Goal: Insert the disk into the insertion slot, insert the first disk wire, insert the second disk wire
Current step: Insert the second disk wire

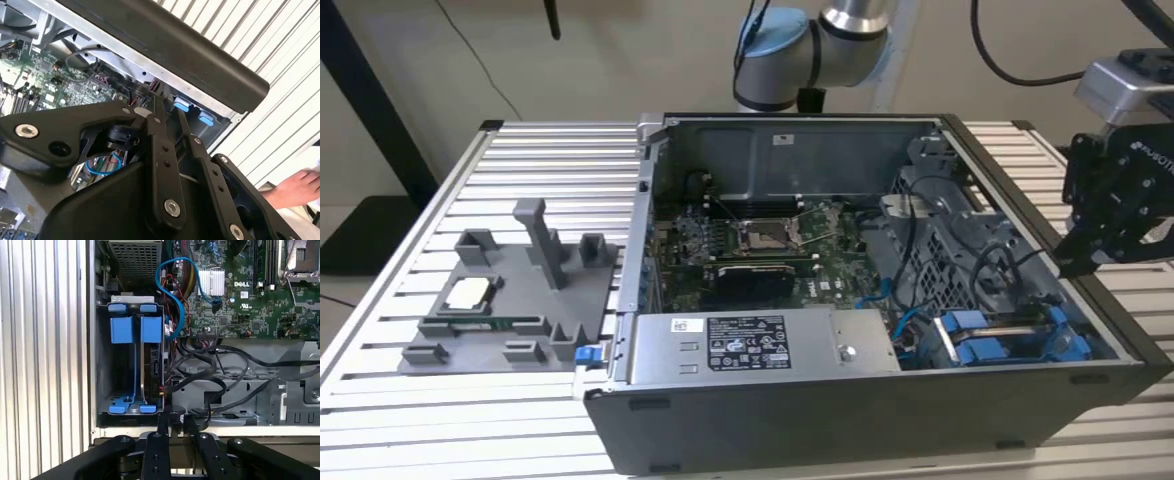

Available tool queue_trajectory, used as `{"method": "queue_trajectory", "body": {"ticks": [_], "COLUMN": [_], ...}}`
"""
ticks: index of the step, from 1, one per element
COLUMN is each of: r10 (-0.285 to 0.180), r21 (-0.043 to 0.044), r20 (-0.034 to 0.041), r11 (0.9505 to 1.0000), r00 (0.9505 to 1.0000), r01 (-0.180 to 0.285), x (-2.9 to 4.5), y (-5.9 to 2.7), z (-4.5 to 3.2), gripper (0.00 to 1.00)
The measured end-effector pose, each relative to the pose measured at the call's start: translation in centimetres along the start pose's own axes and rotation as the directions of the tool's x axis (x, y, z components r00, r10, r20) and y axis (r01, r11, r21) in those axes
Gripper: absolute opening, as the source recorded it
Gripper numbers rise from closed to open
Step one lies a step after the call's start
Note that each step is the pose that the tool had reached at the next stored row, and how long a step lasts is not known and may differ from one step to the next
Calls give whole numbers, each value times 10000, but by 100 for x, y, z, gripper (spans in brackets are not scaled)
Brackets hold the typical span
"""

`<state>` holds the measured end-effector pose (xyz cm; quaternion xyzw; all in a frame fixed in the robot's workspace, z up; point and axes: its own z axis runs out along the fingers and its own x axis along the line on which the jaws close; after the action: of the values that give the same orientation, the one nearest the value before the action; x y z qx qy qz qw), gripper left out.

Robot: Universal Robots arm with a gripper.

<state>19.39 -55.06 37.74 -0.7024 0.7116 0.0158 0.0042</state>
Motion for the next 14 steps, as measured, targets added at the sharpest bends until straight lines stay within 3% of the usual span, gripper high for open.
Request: {"method": "queue_trajectory", "body": {"ticks": [1, 2, 6, 7, 8, 9, 12, 14], "r10": [-1, -5, -9, -9, -9, -9, -5, -3], "r21": [14, 97, 94, 93, 93, 89, 60, 44], "r20": [14, 107, 357, 398, 422, 572, 565, 521], "r11": [10000, 10000, 10000, 10000, 10000, 10000, 10000, 10000], "r00": [10000, 9999, 9994, 9992, 9991, 9984, 9984, 9986], "r01": [1, 4, 5, 6, 5, 4, 1, 1], "x": [0, 3, 3, 3, 3, 2, 1, 3], "y": [0, -2, -2, -2, -2, -2, 0, -1], "z": [16, 110, 107, 107, 107, 102, 18, 9], "gripper": [27, 27, 25, 18, 18, 18, 15, 17]}}
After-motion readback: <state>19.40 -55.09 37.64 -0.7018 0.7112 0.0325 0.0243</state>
